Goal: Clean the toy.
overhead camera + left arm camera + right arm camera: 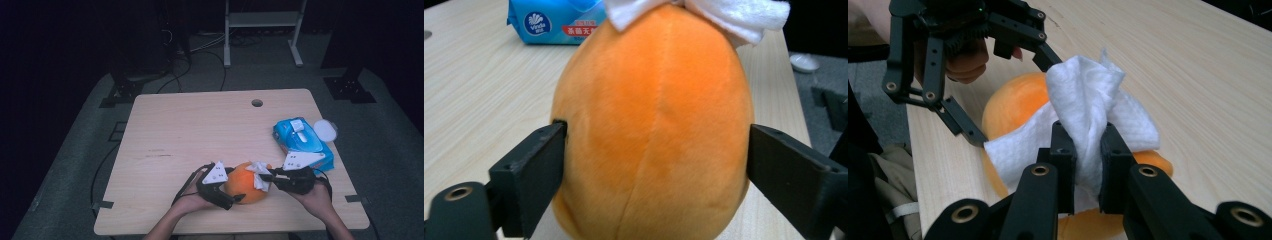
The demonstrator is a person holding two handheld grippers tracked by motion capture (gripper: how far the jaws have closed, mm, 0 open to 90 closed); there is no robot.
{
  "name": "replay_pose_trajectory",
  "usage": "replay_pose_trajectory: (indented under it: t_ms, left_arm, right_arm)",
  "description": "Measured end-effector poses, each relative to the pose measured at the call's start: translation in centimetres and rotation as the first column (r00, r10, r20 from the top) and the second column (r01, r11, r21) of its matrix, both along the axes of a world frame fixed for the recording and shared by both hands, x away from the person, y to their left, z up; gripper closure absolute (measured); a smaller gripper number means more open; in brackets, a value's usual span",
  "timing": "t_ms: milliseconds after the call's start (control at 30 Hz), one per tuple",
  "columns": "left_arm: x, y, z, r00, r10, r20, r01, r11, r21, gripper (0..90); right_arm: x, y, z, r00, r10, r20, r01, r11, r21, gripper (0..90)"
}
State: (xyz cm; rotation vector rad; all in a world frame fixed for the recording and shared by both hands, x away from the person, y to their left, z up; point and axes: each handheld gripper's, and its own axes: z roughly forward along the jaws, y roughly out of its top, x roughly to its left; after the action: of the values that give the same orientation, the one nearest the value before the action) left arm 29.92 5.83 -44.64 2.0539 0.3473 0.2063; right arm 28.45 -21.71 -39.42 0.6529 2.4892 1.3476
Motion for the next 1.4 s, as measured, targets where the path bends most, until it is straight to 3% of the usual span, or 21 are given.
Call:
replay_pose_trajectory:
  t_ms: [133, 200, 300, 400, 600, 700, 767, 833, 933, 1033, 1200, 1333, 1400]
  left_arm:
    - [0.2, 0.0, -0.4, 0.9991, 0.017, -0.039, -0.016, 0.9998, 0.007, 9.0]
    - [-0.2, -0.5, -0.7, 0.9999, 0.000, -0.017, 0.001, 0.9996, 0.027, 13.1]
    - [-0.5, -0.8, -0.5, 1.0000, 0.004, 0.006, -0.005, 0.9990, 0.045, 20.9]
    - [-0.4, -0.4, -0.5, 1.0000, 0.002, 0.005, -0.002, 0.9990, 0.046, 22.1]
    - [0.3, -0.8, -0.9, 0.9987, 0.029, -0.042, -0.030, 0.9994, -0.015, 6.4]
    - [0.3, -1.3, -1.5, 0.9983, 0.019, -0.056, -0.020, 0.9995, -0.024, 5.5]
    - [0.1, -1.2, -0.9, 0.9993, 0.023, -0.030, -0.023, 0.9996, -0.015, 13.9]
    - [-0.2, -1.0, 0.0, 0.9993, 0.035, -0.012, -0.035, 0.9989, -0.031, 20.0]
    - [-0.5, -0.7, 1.4, 0.9995, 0.032, 0.003, -0.031, 0.9982, -0.052, 21.7]
    - [-0.6, -0.4, 2.0, 0.9994, 0.033, 0.012, -0.032, 0.9986, -0.042, 22.4]
    - [-1.0, -1.0, 2.1, 0.9993, 0.028, 0.024, -0.028, 0.9995, -0.011, 24.0]
    - [-1.5, -1.4, 2.4, 0.9989, 0.017, 0.044, -0.018, 0.9997, 0.019, 25.1]
    - [-1.4, -1.0, 2.5, 0.9992, 0.022, 0.034, -0.022, 0.9997, 0.001, 26.0]
  right_arm:
    - [0.6, -1.9, -0.5, 0.9973, -0.071, -0.018, 0.071, 0.9975, 0.004, 79.7]
    - [0.7, -2.5, -0.4, 0.9958, -0.088, -0.023, 0.089, 0.9960, 0.013, 79.7]
    - [0.4, -2.0, -0.2, 0.9974, -0.072, -0.006, 0.072, 0.9974, 0.006, 79.7]
    - [0.2, -1.2, 0.0, 0.9988, -0.049, 0.004, 0.049, 0.9988, -0.001, 79.7]
    - [0.7, -2.2, -0.4, 0.9974, -0.066, -0.028, 0.067, 0.9976, 0.016, 79.8]
    - [0.9, -2.3, -0.6, 0.9975, -0.061, -0.035, 0.062, 0.9977, 0.027, 79.7]
    - [0.8, -2.2, -0.5, 0.9975, -0.065, -0.029, 0.065, 0.9977, 0.021, 79.7]
    - [0.8, -2.3, -0.4, 0.9970, -0.073, -0.028, 0.074, 0.9966, 0.037, 79.7]
    - [1.2, -2.6, -0.6, 0.9953, -0.084, -0.048, 0.087, 0.9951, 0.049, 79.6]
    - [1.3, -2.6, -0.9, 0.9947, -0.078, -0.067, 0.083, 0.9942, 0.069, 79.8]
    - [0.4, -1.2, 0.8, 0.9991, -0.005, -0.043, 0.011, 0.9882, 0.153, 79.9]
    - [-0.4, 1.2, 1.2, 0.9991, 0.041, 0.008, -0.041, 0.9949, 0.092, 79.8]
    - [-0.1, 0.9, 1.0, 0.9994, 0.034, -0.003, -0.034, 0.9944, 0.100, 79.8]
